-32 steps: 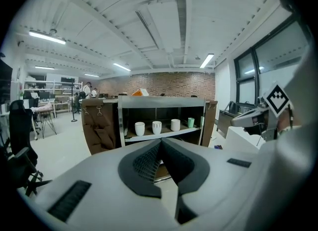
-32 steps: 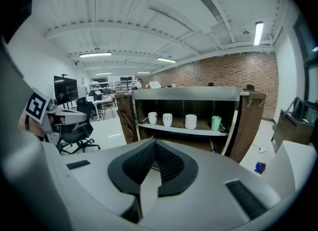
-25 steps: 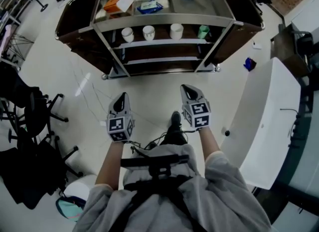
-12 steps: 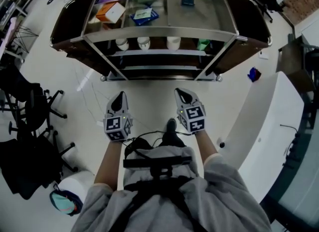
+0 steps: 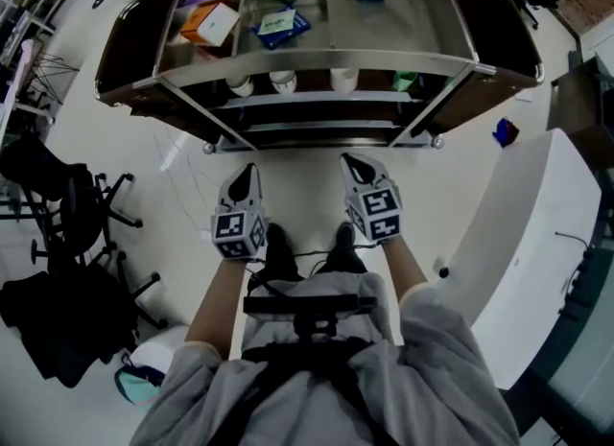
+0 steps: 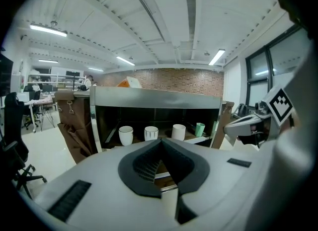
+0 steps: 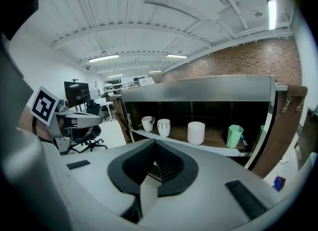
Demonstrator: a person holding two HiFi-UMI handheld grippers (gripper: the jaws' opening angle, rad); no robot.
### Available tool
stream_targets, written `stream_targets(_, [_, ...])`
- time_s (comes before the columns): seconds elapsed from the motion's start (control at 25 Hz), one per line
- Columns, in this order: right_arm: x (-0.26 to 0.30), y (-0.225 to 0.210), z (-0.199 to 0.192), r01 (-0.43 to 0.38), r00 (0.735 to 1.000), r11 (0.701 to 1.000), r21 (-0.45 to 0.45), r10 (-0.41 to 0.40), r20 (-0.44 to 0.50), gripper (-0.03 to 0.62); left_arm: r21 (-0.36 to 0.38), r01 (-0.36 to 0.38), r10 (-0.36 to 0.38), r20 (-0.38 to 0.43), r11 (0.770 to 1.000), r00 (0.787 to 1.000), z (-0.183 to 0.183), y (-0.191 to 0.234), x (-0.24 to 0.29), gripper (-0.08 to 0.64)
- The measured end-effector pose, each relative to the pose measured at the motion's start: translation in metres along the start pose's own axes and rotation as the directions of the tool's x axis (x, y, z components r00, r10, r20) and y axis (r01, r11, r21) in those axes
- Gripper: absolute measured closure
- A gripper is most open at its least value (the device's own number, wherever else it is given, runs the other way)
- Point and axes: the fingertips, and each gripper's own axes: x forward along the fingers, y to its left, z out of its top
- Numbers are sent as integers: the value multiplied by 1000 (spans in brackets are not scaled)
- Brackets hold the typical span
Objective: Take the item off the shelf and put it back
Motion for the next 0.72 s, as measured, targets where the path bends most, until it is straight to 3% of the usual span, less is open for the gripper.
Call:
stream_targets(0.36, [34,7,3,48,999,998,39,-48,6,583,35,73,-71,-48,997,996,-2,18,57,552])
stream_targets(0.72, [87,-13,-3,77,997,996,44,-77,-2,583,71,139,-131,-107,988,986,-21,18,144,393])
